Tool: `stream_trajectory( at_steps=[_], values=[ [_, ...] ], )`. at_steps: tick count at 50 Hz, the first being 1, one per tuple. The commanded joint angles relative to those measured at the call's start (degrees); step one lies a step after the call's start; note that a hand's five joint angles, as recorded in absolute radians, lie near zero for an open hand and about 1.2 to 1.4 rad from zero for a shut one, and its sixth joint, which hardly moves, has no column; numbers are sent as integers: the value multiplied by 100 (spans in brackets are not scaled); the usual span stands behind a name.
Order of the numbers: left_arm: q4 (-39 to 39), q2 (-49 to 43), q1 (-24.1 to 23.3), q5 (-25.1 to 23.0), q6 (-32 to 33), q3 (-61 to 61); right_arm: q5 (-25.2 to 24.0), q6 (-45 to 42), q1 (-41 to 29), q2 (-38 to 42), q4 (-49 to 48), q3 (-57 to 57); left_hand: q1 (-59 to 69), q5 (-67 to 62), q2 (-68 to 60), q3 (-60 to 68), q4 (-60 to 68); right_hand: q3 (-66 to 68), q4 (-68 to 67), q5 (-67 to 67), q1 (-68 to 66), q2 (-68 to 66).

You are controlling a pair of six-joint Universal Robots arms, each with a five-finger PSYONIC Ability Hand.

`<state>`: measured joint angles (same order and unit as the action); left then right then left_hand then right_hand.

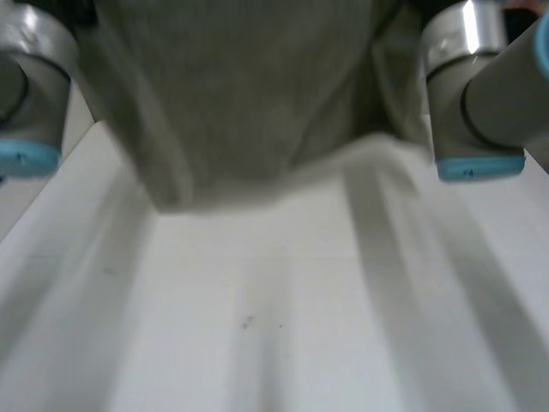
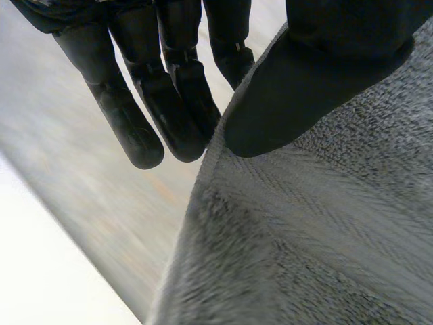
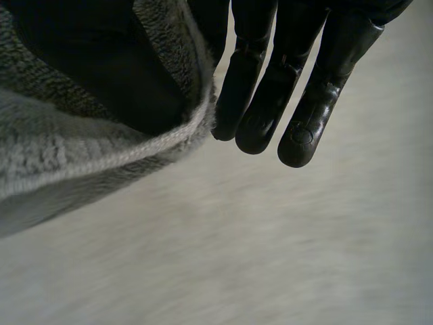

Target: Fold the laundry

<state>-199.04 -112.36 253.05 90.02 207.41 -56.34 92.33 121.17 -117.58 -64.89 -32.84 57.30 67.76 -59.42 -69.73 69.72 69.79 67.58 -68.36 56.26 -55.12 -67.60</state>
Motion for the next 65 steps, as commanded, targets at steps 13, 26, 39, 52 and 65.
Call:
stream_trajectory(
  at_steps=[13,26,39,52,65],
  values=[
    [-618,451,7,-319,-632,-3515,-944,47,165,-86,1682,2512,1224,-1058,-1027,1028,1021,1242,-1164,1374,-2488,-1240],
    [-829,125,279,-539,-482,-5158,-892,275,490,443,2036,3471,1224,-1058,-1027,1028,1021,1242,-1164,1374,-2488,-1240],
    [-820,759,438,-556,-482,-5545,-883,2895,1070,38,2018,3885,1224,-1058,-1027,1028,1021,-1259,1337,-1126,12,1260],
    [-820,768,622,-609,-500,-5660,-883,5249,1922,56,2062,4052,1224,-1058,-1027,1028,1021,-1410,1488,-1278,164,1412],
    [-715,803,631,-609,-482,-5879,-1024,5059,1967,21,2158,4052,1224,-1058,-1027,1028,1021,1242,-1164,1374,-2488,-1240]
  ],
)
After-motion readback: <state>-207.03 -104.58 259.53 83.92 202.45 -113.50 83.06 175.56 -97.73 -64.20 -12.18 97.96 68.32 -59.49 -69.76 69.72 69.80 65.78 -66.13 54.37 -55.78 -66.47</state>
